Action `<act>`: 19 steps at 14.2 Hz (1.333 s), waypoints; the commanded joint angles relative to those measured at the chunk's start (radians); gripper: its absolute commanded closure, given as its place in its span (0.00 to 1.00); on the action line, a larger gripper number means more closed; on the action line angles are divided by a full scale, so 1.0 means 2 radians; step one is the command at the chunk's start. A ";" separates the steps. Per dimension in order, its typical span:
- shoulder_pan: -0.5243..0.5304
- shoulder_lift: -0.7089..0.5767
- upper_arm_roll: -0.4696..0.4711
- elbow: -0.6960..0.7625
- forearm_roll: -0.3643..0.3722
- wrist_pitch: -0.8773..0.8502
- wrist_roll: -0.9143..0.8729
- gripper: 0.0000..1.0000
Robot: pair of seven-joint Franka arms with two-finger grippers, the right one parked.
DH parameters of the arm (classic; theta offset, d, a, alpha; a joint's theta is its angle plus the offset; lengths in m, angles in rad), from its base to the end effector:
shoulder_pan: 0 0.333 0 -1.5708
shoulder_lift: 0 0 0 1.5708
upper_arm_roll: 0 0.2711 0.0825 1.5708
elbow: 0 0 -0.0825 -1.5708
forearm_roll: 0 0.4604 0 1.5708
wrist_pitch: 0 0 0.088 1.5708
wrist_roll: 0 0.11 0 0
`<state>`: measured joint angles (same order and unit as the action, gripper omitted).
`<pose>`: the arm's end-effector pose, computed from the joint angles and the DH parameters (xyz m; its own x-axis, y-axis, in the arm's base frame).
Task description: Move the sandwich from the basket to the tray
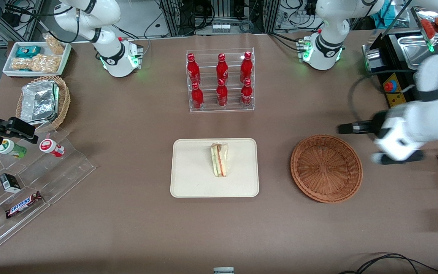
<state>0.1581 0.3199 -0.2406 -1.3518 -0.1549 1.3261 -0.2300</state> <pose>0.6721 -0.0568 0.4752 0.9251 0.0967 -0.3673 0.1605 -0.9760 0.1474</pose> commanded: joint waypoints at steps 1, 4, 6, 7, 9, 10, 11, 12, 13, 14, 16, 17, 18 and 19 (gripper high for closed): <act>0.052 -0.011 -0.007 -0.017 -0.007 -0.033 0.050 0.00; 0.067 -0.007 -0.007 -0.014 -0.001 -0.030 0.076 0.00; 0.069 -0.010 -0.008 -0.014 0.032 -0.036 0.082 0.00; 0.070 -0.008 -0.008 -0.015 0.044 -0.037 0.094 0.00; 0.067 -0.015 -0.008 -0.021 0.050 -0.045 0.094 0.00; 0.067 -0.027 -0.008 -0.021 0.054 -0.049 0.085 0.00; 0.057 -0.052 -0.007 -0.032 0.064 -0.050 0.071 0.00; 0.044 -0.089 -0.006 -0.063 0.077 -0.043 0.067 0.00; 0.035 -0.128 -0.006 -0.089 0.081 -0.040 0.066 0.00; 0.020 -0.148 -0.001 -0.096 0.081 -0.039 0.063 0.00; -0.015 -0.180 0.004 -0.101 0.090 -0.039 0.017 0.00; -0.016 -0.181 0.004 -0.097 0.082 -0.039 -0.010 0.00; -0.018 -0.181 0.004 -0.092 0.084 -0.039 -0.015 0.00; -0.020 -0.181 0.003 -0.089 0.091 -0.046 -0.018 0.00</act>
<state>0.1264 -0.0358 -0.2522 -1.5093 0.0057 1.2359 -0.2420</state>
